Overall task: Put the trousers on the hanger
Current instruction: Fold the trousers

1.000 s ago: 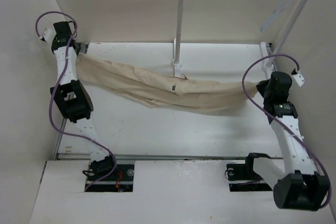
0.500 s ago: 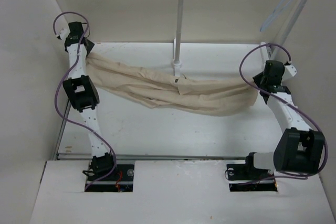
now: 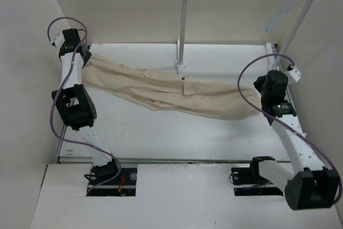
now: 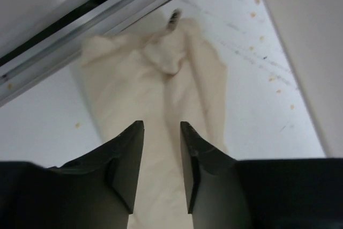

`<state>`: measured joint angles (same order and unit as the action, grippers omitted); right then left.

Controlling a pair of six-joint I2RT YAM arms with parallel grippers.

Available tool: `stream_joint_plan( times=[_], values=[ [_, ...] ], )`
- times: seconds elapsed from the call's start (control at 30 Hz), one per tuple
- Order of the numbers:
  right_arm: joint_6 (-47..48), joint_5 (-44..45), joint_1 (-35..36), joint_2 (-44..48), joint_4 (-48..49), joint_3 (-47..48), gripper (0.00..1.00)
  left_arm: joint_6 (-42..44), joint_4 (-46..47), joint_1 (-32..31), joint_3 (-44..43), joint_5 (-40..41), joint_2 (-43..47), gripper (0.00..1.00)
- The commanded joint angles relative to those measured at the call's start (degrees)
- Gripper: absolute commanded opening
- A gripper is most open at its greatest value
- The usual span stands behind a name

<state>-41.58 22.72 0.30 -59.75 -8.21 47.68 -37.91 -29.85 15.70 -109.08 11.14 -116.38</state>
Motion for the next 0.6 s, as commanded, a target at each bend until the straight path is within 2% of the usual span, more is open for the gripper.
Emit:
stream_joint_plan(
  times=[0.0,0.07,0.17,0.27,0.37,0.47,0.57],
  values=[
    [0.62,-0.04,7.55,5.76,2.5,-4.42,0.09,-0.58,6.55,3.49,10.7,-2.51,7.38,0.24],
    [0.89,0.04,11.59,9.63,2.06,-7.67,0.08,-1.28,8.65,5.51,16.76,-4.89,9.93,0.2],
    [0.98,-0.22,15.29,14.91,1.71,-11.99,0.1,-3.31,12.26,7.71,24.33,-8.14,11.7,0.2],
    [1.24,-0.4,18.81,19.3,0.65,-14.72,0.12,-3.92,15.94,9.65,31.27,-9.47,12.66,0.29],
    [1.24,-0.66,21.71,21.16,0.47,-15.51,0.13,-4.8,24.37,11.32,38.74,-11.74,13.81,0.36],
    [1.68,-0.66,23.47,20.99,0.82,-15.6,0.14,-5.51,31.84,12.2,41.22,-17.62,12.41,0.45],
    [2.38,-0.75,25.23,20.28,1.35,-16.13,0.14,-6.03,37.65,12.03,42.54,-19.05,12.58,0.54]
  ],
)
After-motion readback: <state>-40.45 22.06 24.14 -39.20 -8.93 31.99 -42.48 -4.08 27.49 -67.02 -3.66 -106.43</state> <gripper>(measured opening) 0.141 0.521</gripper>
